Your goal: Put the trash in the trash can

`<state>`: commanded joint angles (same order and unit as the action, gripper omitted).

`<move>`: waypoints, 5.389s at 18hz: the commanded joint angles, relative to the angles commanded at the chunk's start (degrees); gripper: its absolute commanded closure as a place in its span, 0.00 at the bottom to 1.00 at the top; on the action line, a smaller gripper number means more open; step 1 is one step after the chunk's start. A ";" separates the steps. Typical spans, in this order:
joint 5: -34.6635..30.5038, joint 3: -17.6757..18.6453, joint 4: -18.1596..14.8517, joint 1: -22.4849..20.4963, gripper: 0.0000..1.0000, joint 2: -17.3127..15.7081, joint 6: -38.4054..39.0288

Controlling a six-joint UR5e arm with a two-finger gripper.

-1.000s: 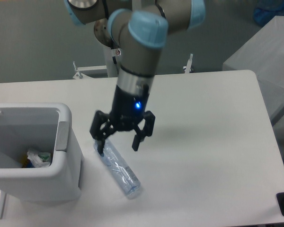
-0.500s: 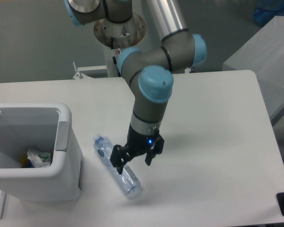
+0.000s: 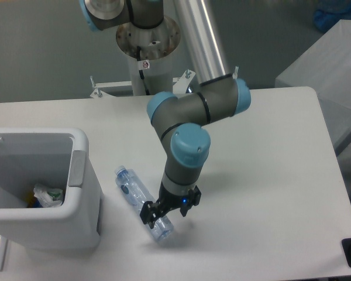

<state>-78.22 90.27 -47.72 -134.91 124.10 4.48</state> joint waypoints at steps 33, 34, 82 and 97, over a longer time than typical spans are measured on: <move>-2.90 -12.03 5.69 -1.76 0.44 -8.51 0.26; -2.90 -13.26 7.63 -1.67 0.44 -8.96 0.70; 2.90 -9.50 12.66 -0.24 0.00 -19.25 -23.44; -1.05 -5.63 -5.80 -9.40 0.00 -27.51 -64.51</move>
